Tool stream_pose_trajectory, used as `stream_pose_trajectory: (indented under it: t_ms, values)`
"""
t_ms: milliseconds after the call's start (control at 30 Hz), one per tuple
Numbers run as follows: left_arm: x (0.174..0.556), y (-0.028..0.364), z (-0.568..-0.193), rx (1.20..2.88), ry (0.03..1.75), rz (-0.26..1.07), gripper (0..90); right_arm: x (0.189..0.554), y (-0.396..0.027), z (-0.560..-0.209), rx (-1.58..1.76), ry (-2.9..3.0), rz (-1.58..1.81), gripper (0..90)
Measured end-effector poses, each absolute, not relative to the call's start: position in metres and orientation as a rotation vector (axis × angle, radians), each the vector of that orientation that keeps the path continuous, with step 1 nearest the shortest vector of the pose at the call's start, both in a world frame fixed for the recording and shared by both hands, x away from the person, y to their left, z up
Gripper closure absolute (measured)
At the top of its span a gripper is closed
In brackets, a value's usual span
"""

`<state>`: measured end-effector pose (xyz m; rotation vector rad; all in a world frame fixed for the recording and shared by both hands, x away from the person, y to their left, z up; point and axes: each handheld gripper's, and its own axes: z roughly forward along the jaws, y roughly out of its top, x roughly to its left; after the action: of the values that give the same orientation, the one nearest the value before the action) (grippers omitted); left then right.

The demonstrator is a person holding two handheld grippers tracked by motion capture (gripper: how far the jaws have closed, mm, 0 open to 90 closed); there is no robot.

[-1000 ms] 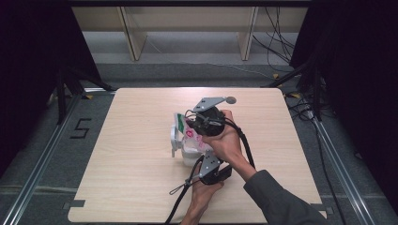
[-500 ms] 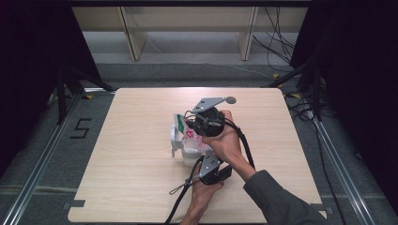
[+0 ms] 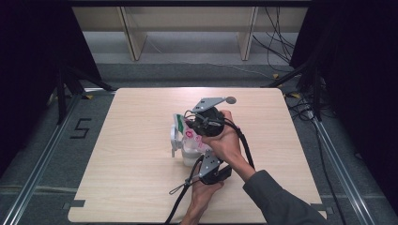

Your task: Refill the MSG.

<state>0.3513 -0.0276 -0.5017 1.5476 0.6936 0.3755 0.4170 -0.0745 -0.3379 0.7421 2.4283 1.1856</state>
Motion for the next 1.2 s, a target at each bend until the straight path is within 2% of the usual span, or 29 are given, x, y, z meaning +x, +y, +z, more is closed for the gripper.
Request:
stream_pose_trajectory:
  t_ms: [1200]
  values:
    - [0.3519,-0.0296,-0.5026,1.532,0.682,0.371,74.0,0.4159,-0.0744,-0.3384,0.740,2.445,1.175,89.8]
